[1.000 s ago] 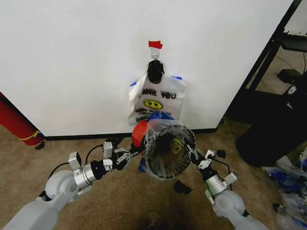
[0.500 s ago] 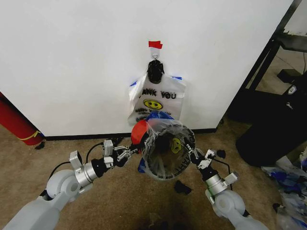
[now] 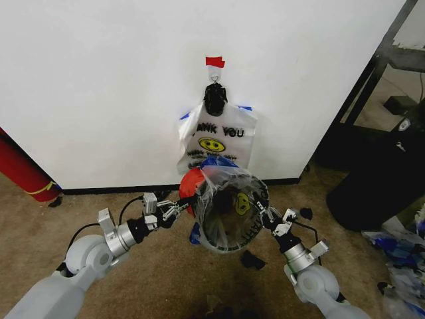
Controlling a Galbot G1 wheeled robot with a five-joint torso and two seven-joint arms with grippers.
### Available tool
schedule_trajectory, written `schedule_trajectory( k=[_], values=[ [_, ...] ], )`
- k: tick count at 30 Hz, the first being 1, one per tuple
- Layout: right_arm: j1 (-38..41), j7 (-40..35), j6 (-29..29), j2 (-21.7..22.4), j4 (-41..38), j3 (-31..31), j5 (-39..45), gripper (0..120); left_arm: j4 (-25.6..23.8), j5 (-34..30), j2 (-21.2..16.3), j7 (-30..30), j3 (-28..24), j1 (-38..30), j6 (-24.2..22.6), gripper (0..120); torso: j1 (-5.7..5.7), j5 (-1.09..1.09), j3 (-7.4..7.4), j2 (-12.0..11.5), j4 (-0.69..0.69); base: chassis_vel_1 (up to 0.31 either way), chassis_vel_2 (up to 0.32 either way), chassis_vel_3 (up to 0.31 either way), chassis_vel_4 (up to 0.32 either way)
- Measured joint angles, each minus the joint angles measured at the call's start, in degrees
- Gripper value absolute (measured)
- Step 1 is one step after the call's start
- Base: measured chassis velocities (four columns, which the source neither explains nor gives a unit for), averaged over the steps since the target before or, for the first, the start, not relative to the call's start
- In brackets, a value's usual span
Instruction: Pick up the garbage bag from the wall and place it over the trash bin.
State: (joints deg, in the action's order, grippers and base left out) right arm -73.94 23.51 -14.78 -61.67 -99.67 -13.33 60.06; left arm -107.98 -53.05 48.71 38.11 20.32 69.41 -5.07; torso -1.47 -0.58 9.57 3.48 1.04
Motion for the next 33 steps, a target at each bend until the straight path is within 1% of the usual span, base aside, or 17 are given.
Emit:
schedule_trajectory(
  k=[7, 8, 10, 12, 14, 15, 16, 20, 21, 23, 24, 25, 26, 27, 28, 30, 33],
  values=[
    [0.0, 0.1, 0.0, -0.1, 0.0, 0.0, 0.0, 0, 1.0, 1.1, -0.1, 0.1, 0.1, 0.0, 0.8, 3, 0.0, 0.0, 0.0, 0.0, 0.0, 0.0, 0.0, 0.0, 0.0],
    [0.0, 0.1, 0.0, -0.1, 0.0, 0.0, 0.0, 0, 1.3, 1.3, -0.1, 0.3, 0.1, 0.1, 1.4, 10, 0.0, 0.0, 0.0, 0.0, 0.0, 0.0, 0.0, 0.0, 0.0],
    [0.1, 0.1, 0.0, -0.2, 0.0, 0.0, 0.1, 0, 1.4, 1.3, -0.1, 0.7, 0.1, 0.2, 1.7, 15, 0.0, 0.0, 0.0, 0.0, 0.0, 0.0, 0.0, 0.0, 0.0],
    [0.1, -0.1, 0.0, -0.3, 0.0, 0.0, 0.1, 0, 1.4, 1.3, -0.1, 1.2, 0.1, 0.2, 2.4, 25, 0.0, 0.0, 0.0, 0.0, 0.0, 0.0, 0.0, 0.0, 0.0],
    [0.0, -0.1, 0.0, -0.3, 0.0, 0.0, 0.1, 0, 1.4, 1.3, -0.1, 1.3, 0.1, 0.2, 2.4, 25, 0.0, 0.0, 0.0, 0.0, 0.0, 0.0, 0.0, 0.0, 0.0],
    [0.0, -0.5, 0.0, -0.4, 0.0, 0.1, 0.1, 0, 1.4, 1.2, 0.0, 1.5, 0.2, 0.2, 2.8, 36, 0.0, 0.0, 0.0, 0.0, 0.0, 0.0, 0.0, 0.0, 0.0],
    [0.0, -0.8, 0.0, -0.4, 0.0, 0.1, 0.0, 0, 1.4, 1.1, 0.0, 1.6, 0.3, 0.2, 3.1, 38, 0.0, 0.0, 0.0, 0.0, 0.0, 0.0, 0.0, 0.0, 0.0],
    [-0.4, -4.5, 0.4, -0.7, -0.7, 0.3, -0.7, 0, 2.0, 1.0, 0.4, 0.9, 1.2, 0.1, 4.6, 55, 0.0, 0.0, 0.0, 0.0, 0.0, 0.0, 0.0, 0.0, 0.0],
    [-0.4, -4.5, 0.4, -0.7, -0.7, 0.3, -0.7, 0, 2.0, 1.0, 0.4, 0.9, 1.2, 0.1, 4.6, 55, 0.0, 0.0, 0.0, 0.0, 0.0, 0.0, 0.0, 0.0, 0.0],
    [-0.8, -7.3, 1.1, -0.8, -1.6, 0.4, -1.1, 0, 2.6, 0.8, 1.1, -0.5, 2.1, 0.3, 5.1, 64, 0.0, 0.0, 0.0, 0.0, 0.0, 0.0, 0.0, 0.0, 0.0],
    [-0.9, -8.0, 1.3, -0.9, -1.9, 0.4, -1.1, 0, 2.7, 1.0, 1.3, -1.0, 2.3, 0.4, 5.1, 65, 0.0, 0.0, 0.0, 0.0, 0.0, 0.0, 0.0, 0.0, 0.0],
    [-1.1, -9.8, 1.8, -0.9, -2.6, 0.6, -1.3, 0, 3.1, 2.4, 2.1, -3.5, 2.7, 0.8, 5.4, 72, 0.0, 0.0, 0.0, 0.0, 0.0, 0.0, 0.0, 0.0, 0.0],
    [-1.2, -10.2, 2.0, -0.9, -2.8, 0.6, -1.3, 0, 3.2, 3.1, 2.3, -4.7, 2.8, 0.9, 5.5, 74, 0.0, 0.0, 0.0, 0.0, 0.0, 0.0, 0.0, 0.0, 0.0],
    [-1.3, -10.9, 2.3, -0.9, -3.2, 0.7, -2.1, 0, 2.8, 4.1, 2.8, -9.3, 2.8, 1.3, 6.1, 81, 0.0, -0.01, 0.0, 0.0, 0.0, 0.0, 0.0, 0.0, 0.0],
    [-1.3, -10.9, 2.3, -0.9, -3.2, 0.7, -2.1, 0, 2.8, 4.1, 2.8, -9.3, 2.8, 1.3, 6.1, 81, 0.0, -0.01, 0.0, 0.0, 0.0, 0.0, 0.0, 0.0, 0.0],
    [-1.3, -9.2, 2.0, -0.7, -2.8, 0.6, -3.7, 0, 0.1, 3.0, 2.7, -11.3, 3.1, 1.4, 6.5, 88, 0.0, -0.01, 0.0, 0.0, 0.0, 0.0, 0.0, 0.0, 0.0],
    [-1.3, -3.6, 0.9, 0.0, -0.8, 0.2, -6.9, 0, -4.5, 2.6, 0.7, -10.6, 3.2, 0.9, 7.3, 98, 0.0, 0.01, 0.0, 0.0, 0.0, 0.0, 0.0, 0.0, 0.0]
  ],
)
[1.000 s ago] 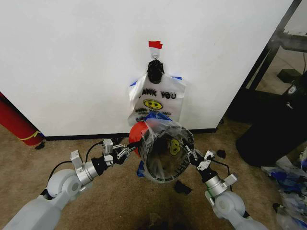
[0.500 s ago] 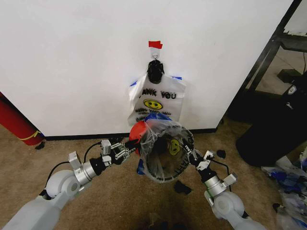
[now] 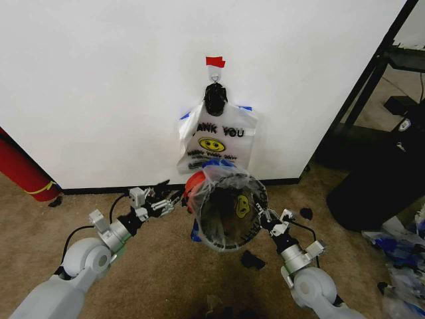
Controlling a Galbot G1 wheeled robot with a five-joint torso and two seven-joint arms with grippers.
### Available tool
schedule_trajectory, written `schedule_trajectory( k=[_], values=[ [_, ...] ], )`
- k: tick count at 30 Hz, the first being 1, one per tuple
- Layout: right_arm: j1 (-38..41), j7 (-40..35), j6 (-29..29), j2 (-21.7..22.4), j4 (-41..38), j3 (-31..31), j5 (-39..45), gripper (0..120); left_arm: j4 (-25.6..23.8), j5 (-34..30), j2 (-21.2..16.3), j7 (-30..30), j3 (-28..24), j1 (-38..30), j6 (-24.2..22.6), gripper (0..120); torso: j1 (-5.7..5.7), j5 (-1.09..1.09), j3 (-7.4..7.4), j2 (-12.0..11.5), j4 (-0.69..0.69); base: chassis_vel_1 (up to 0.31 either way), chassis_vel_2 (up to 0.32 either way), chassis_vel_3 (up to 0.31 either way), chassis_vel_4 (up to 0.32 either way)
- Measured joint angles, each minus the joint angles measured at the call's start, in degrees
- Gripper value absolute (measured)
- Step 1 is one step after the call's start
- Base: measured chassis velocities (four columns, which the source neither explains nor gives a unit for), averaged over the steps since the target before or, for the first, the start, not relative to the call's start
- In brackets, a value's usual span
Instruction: Pick up the garbage bag from the wall and place it over the trash bin.
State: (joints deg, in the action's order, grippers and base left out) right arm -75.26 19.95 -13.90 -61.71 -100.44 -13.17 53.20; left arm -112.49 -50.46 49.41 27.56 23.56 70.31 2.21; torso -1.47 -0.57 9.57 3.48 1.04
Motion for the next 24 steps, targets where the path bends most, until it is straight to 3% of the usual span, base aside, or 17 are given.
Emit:
schedule_trajectory(
  k=[8, 13, 24],
  values=[
    [1.3, 10.0, -1.6, 0.8, 3.2, -0.7, -4.3, 0, -1.7, 0.6, -3.2, 3.9, -1.4, -2.4, 0.0, 100, 0.0, 0.0, 0.0, 0.0, -0.01, 0.0, 0.0, 0.0, 0.0],
    [2.3, 17.8, -2.8, 2.3, 4.7, -2.4, -7.2, 0, 1.4, 4.6, -6.0, 8.1, -4.4, -5.9, -0.8, 100, 0.0, -0.01, 0.0, 0.0, 0.01, 0.0, 0.0, 0.0, 0.0],
    [4.2, 27.6, -3.8, 4.1, 6.5, -3.9, -11.8, 0, 4.0, 7.7, -6.7, 5.3, -5.8, -8.6, -2.3, 100, 0.0, -0.01, 0.0, 0.0, 0.01, 0.0, 0.0, 0.0, 0.0]
  ],
)
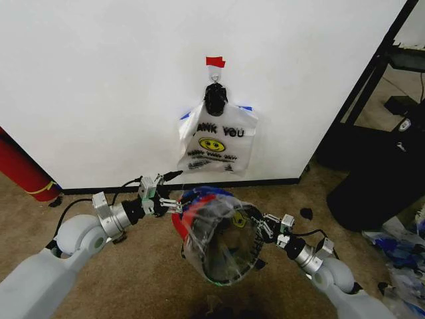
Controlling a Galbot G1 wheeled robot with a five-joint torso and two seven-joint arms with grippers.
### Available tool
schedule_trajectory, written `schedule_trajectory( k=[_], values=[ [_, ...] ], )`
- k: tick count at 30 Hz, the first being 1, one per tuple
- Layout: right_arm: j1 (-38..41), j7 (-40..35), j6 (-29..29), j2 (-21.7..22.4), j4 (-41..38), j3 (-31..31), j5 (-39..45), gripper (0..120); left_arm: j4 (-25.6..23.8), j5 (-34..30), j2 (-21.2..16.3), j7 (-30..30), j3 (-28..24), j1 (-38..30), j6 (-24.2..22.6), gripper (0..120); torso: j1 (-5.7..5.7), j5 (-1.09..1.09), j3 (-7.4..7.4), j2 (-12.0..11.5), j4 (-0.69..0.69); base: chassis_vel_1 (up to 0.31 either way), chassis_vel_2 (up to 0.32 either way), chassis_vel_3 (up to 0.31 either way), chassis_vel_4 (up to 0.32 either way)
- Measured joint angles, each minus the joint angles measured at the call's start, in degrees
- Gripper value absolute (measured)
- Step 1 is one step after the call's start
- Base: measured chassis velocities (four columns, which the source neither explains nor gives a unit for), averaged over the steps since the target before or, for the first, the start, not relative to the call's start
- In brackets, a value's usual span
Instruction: Pick up the garbage bag from the wall and place it over the trash bin.
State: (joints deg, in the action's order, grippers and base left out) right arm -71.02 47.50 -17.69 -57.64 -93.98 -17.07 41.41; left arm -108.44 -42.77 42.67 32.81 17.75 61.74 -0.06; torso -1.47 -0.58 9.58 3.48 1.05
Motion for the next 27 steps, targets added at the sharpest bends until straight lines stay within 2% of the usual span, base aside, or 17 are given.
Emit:
schedule_trajectory(
  k=[9, 12, 20, 27],
  values=[
    [1.3, 1.9, -0.6, 0.1, 0.1, 0.1, -2.3, 0, 0.2, 4.7, 0.4, 0.3, -2.7, 0.0, -0.3, 100, 0.0, 0.0, 0.0, 0.0, -0.01, 0.0, 0.0, 0.0, 0.0],
    [1.1, 2.7, -0.7, 0.1, -0.3, 0.1, -2.6, 0, 1.8, 6.8, 0.6, -0.3, -4.1, -1.3, -0.3, 100, 0.0, 0.0, 0.0, 0.0, 0.0, 0.0, 0.0, 0.0, 0.0],
    [0.9, 5.3, -0.8, 0.2, -0.3, 0.1, -2.5, 0, 4.6, 7.7, 1.0, -3.7, -4.1, -2.2, -0.3, 100, 0.0, 0.0, 0.0, 0.0, -0.01, 0.0, 0.0, 0.0, 0.0],
    [1.1, 5.7, -0.8, 0.4, -0.6, 0.1, -0.7, 0, 5.8, 8.5, 1.1, -3.5, -3.8, -2.1, -0.2, 100, 0.0, 0.0, 0.0, 0.0, -0.01, 0.0, 0.0, 0.0, 0.0]
  ],
)
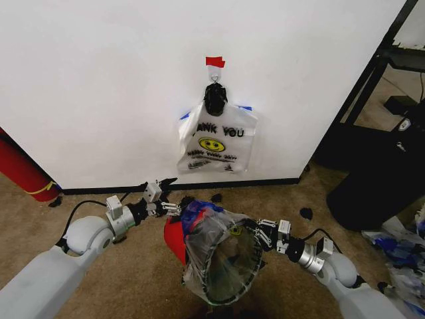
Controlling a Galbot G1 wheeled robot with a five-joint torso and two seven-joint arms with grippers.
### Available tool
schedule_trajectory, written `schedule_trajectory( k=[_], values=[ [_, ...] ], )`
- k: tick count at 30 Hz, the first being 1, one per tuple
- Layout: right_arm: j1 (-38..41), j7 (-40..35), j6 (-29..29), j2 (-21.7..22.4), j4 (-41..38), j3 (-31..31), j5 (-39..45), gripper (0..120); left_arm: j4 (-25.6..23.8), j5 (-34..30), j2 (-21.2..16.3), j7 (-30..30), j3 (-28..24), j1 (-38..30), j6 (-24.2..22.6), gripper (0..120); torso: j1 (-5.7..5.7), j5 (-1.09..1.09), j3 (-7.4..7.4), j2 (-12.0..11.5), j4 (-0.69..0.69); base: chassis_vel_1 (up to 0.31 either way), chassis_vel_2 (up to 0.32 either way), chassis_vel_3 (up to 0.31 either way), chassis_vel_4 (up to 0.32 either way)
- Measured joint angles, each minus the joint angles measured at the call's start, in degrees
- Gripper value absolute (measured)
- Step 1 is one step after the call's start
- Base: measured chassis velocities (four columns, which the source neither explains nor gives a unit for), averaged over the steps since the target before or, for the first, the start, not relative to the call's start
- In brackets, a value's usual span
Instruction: Pick up the garbage bag from the wall and place it over the trash bin.
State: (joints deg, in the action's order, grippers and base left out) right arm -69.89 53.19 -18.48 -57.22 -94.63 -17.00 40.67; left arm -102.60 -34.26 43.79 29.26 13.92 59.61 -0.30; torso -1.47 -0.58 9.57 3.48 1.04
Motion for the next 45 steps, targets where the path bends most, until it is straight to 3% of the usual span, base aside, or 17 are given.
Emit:
schedule_trajectory(
  k=[7, 9, 11, 14, 16, 19, 21, 23, 25, 26, 28, 33, 35, 38, 45],
  values=[
    [-0.3, -1.3, 0.9, 0.0, -0.4, 0.6, 4.1, 0, 0.5, -0.6, 0.6, -1.1, 1.4, 0.3, 1.7, 100, 0.0, 0.0, 0.0, 0.0, 0.0, 0.0, 0.0, 0.0, 0.0],
    [-0.7, -4.2, 1.9, 0.0, -0.4, 0.9, 7.1, 0, -0.5, -6.0, 1.9, -4.3, 2.7, 1.1, 4.4, 100, 0.0, 0.0, 0.0, 0.0, -0.01, 0.0, 0.0, 0.0, 0.0],
    [-0.8, -5.2, 2.3, 0.0, -0.4, 1.0, 7.7, 0, -0.9, -6.9, 2.2, -5.2, 2.9, 1.3, 5.1, 100, 0.0, 0.0, 0.0, 0.0, 0.0, 0.0, 0.0, 0.0, 0.0],
    [-2.1, -13.1, 4.8, -0.1, -1.4, 1.7, 8.6, 0, -3.1, -9.9, 3.9, -11.6, 3.8, 3.0, 8.3, 100, 0.0, 0.01, 0.0, 0.0, 0.01, 0.0, 0.0, 0.0, 0.0],
    [-3.4, -21.4, 7.6, -0.3, -4.1, 2.7, 9.9, 0, -4.2, -7.0, 4.5, -17.7, 3.9, 5.2, 9.0, 100, 0.0, 0.01, 0.0, 0.0, 0.02, 0.0, 0.0, 0.0, 0.0],
    [-4.2, -28.0, 9.8, -0.5, -6.3, 3.4, 11.3, 0, -4.2, -2.4, 4.6, -20.5, 4.0, 6.5, 8.8, 100, 0.0, 0.0, 0.0, 0.0, -0.01, 0.0, 0.0, 0.0, 0.0],
    [-5.7, -44.6, 15.0, -1.4, -12.6, 3.9, 15.1, 0, -1.8, 9.2, 4.5, -22.9, 3.9, 8.1, 8.2, 100, 0.0, 0.0, 0.0, 0.0, 0.0, 0.0, 0.0, 0.0, 0.0],
    [-5.7, -55.6, 18.9, -2.3, -16.1, 3.9, 17.9, 0, -0.7, 15.0, 4.1, -23.0, 4.1, 9.8, 8.1, 100, 0.0, -0.02, 0.0, 0.0, 0.01, 0.0, 0.0, 0.0, 0.0],
    [-5.7, -56.6, 19.2, -2.4, -16.4, 3.9, 18.2, 0, -0.6, 15.6, 4.1, -23.0, 4.1, 10.1, 8.1, 100, 0.0, -0.01, 0.0, 0.0, 0.01, 0.0, 0.0, 0.0, 0.0],
    [-5.5, -62.8, 21.0, -3.1, -18.1, 3.5, 20.1, 0, -0.2, 18.0, 3.8, -22.7, 4.3, 11.2, 7.9, 100, 0.0, -0.01, 0.0, 0.0, -0.01, 0.0, 0.0, 0.0, 0.0],
    [-4.6, -67.6, 22.2, -3.8, -19.2, 2.8, 22.4, 0, 0.2, 20.8, 3.6, -20.4, 5.2, 12.9, 8.7, 100, 0.0, -0.01, -0.01, 0.0, 0.0, 0.0, 0.0, 0.0, 0.0],
    [-3.9, -71.5, 23.8, -4.6, -20.0, 1.8, 25.7, 0, 0.8, 20.6, 3.5, -8.8, 6.4, 14.6, 13.0, 100, 0.0, 0.01, 0.0, 0.0, -0.01, 0.0, 0.0, 0.0, 0.0],
    [-3.5, -74.8, 25.4, -5.8, -21.3, 0.6, 28.9, 0, 1.4, 18.3, 4.3, 7.1, 7.0, 15.2, 18.1, 100, 0.0, 0.0, 0.0, 0.0, 0.0, 0.0, 0.0, 0.0, 0.0],
    [-3.3, -76.7, 27.1, -6.5, -22.2, 0.4, 30.5, 0, 1.4, 18.2, 5.2, 7.6, 6.0, 15.1, 18.1, 100, 0.0, 0.0, 0.0, 0.0, 0.0, 0.0, 0.0, 0.0, 0.0],
    [-4.5, -77.7, 28.8, -7.3, -25.0, 0.9, 30.6, 0, 1.5, 17.7, 6.9, 0.7, 3.9, 13.4, 13.3, 100, 0.0, 0.0, 0.0, 0.0, 0.0, 0.0, 0.0, 0.0, 0.0]
  ],
)
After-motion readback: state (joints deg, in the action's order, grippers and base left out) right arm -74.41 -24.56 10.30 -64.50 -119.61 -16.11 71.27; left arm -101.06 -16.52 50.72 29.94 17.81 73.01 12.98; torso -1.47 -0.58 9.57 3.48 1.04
